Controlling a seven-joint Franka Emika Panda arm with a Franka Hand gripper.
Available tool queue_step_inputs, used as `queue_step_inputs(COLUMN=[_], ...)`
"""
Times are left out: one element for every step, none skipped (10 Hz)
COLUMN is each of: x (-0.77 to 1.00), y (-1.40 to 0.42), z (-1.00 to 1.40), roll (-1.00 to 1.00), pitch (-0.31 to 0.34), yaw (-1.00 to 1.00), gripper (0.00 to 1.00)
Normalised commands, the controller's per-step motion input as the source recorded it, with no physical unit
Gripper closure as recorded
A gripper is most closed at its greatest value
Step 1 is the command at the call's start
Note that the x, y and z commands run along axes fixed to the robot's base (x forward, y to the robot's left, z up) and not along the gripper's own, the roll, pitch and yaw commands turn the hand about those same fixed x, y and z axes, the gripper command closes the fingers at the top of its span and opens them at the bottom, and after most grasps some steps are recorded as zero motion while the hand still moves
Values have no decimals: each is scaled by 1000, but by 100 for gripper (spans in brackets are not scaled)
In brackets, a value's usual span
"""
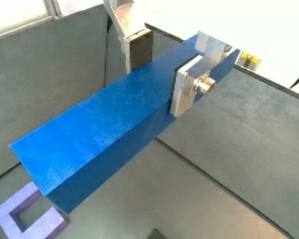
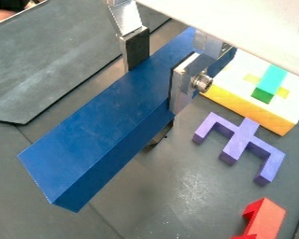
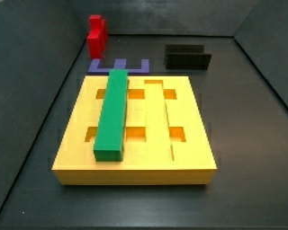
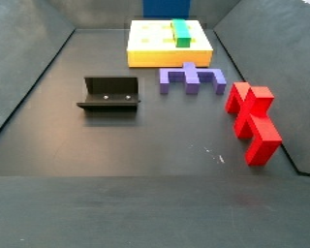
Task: Pick up the blue object. Move up. Move to above the board. Insert the blue object.
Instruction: Move to above the board, then insert the blue object.
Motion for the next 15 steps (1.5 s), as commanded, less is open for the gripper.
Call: queue_step_inputs(x=[-122,-123,-127,-126,-128,-134,-133,-133,-129,-115,-101,-28,55,0,20], y=[-1400,-1400,-1400,-1400,-1400,-1400,-1400,-1400,-1400,-1400,-1400,-773,-256,-26,0], z=[163,151,153,149,151,157,160,161,171,193,203,120,53,-157,0], roll=[-72,-43,14,-19,-18,3,-10,4,-2,8,-3,17,5,-9,0], pitch=[304,272,173,70,47,18,10,14,19,37,51,89,130,-60,0], yaw=[173,165,121,52,39,20,16,15,11,8,2,11,9,0,0], gripper=[100,100,100,100,100,100,100,100,100,100,100,100,100,100,100])
